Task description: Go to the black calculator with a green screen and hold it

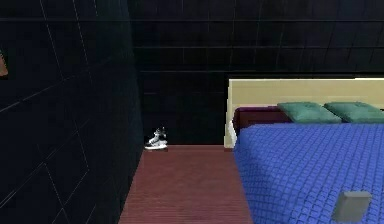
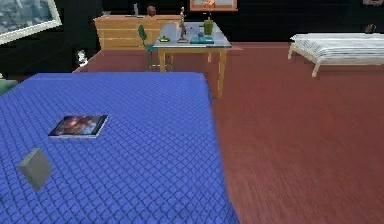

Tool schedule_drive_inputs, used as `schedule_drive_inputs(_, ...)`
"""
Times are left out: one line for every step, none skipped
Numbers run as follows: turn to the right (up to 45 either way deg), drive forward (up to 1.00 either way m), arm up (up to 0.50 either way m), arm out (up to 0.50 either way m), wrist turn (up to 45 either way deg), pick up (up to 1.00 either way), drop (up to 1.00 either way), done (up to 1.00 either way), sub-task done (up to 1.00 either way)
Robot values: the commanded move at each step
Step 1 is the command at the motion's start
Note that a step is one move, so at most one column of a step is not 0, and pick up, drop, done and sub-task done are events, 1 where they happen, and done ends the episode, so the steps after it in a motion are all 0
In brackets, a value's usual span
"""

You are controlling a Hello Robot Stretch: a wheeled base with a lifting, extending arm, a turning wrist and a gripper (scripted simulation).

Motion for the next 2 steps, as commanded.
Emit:
schedule_drive_inputs(0.0,1.00,0.00,0.00,0.0,0.00,0.00,0.00,0.00)
schedule_drive_inputs(30.0,0.00,0.00,0.00,0.0,0.00,0.00,0.00,0.00)
